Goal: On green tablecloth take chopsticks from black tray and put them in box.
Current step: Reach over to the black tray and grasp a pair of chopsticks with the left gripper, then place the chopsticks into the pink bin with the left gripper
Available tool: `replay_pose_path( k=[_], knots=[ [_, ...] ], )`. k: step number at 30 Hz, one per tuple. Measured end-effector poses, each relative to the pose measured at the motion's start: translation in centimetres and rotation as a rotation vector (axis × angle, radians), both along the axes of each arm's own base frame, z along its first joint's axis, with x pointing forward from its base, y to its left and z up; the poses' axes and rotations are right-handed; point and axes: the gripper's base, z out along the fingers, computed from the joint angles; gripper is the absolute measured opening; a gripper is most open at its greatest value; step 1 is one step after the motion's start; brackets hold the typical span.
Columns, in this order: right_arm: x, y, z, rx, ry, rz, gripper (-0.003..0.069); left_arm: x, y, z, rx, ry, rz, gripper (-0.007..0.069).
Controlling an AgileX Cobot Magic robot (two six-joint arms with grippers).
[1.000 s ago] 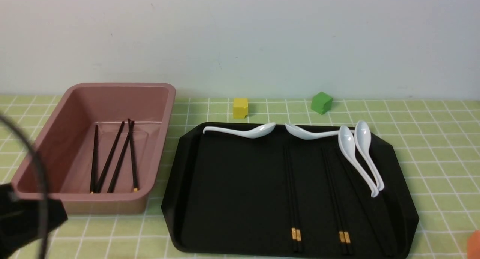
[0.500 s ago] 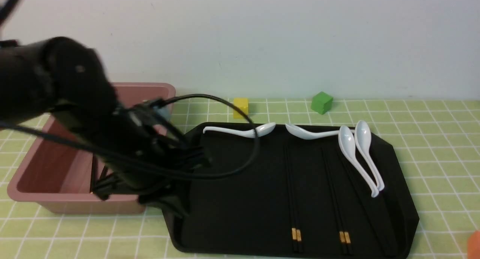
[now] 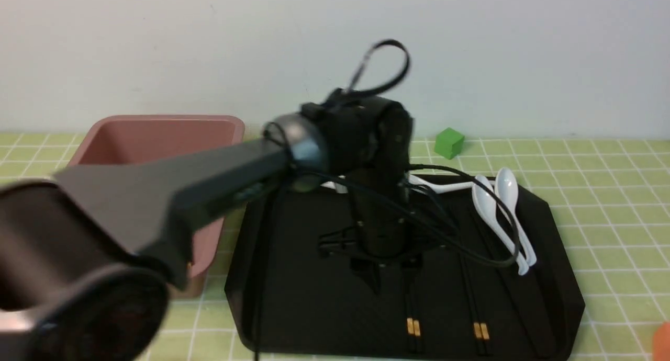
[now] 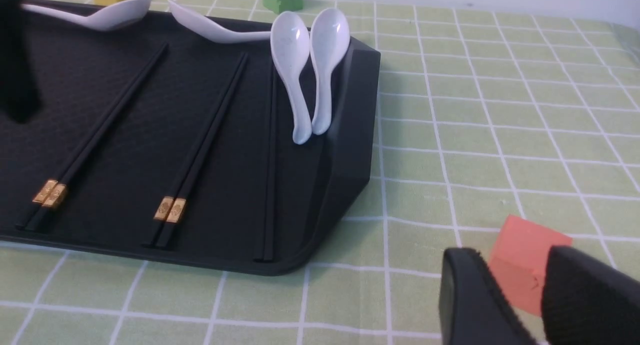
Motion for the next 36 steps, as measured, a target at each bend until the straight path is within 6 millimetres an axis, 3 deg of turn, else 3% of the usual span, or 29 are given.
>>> replay_pose_path(
  k=[6, 16, 23, 24, 25, 28, 31, 33, 34, 35, 36],
  knots=[
    [0.0, 0.0, 0.0, 0.000, 0.000, 0.000, 0.0240, 1.1, -2.2, -2.3, 0.024, 0.012, -0.002, 0.0337],
    [0.0, 0.0, 0.0, 0.000, 0.000, 0.000, 0.0240, 1.7, -2.0, -3.4, 0.090, -0.016, 0.013, 0.0320],
    [0.0, 0.0, 0.0, 0.000, 0.000, 0.000, 0.0240, 1.7, -1.9, -3.8, 0.110, -0.002, 0.014, 0.0155],
    [0.0, 0.0, 0.0, 0.000, 0.000, 0.000, 0.0240, 1.7, -1.9, -3.7, 0.104, -0.001, 0.009, 0.0105],
    [0.0, 0.0, 0.0, 0.000, 0.000, 0.000, 0.0240, 1.7, -1.9, -3.7, 0.103, -0.001, 0.008, 0.0105],
    [0.0, 0.0, 0.0, 0.000, 0.000, 0.000, 0.0240, 1.6, -2.0, -2.8, 0.082, -0.012, -0.012, 0.0107],
    [0.0, 0.0, 0.0, 0.000, 0.000, 0.000, 0.0240, 1.3, -1.8, -0.2, 0.041, -0.041, -0.016, 0.0107],
    [0.0, 0.0, 0.0, 0.000, 0.000, 0.000, 0.0240, 0.8, -1.3, 3.5, -0.004, -0.104, -0.034, 0.0107],
    [0.0, 0.0, 0.0, 0.000, 0.000, 0.000, 0.0240, 0.8, -1.3, 3.5, -0.004, -0.104, -0.034, 0.0107],
    [0.0, 0.0, 0.0, 0.000, 0.000, 0.000, 0.0240, 0.3, -0.6, 7.0, -0.034, -0.176, -0.048, 0.0107],
    [0.0, 0.0, 0.0, 0.000, 0.000, 0.000, 0.0240, 0.0, 0.0, 8.9, -0.042, -0.221, -0.058, 0.0107]
  ],
)
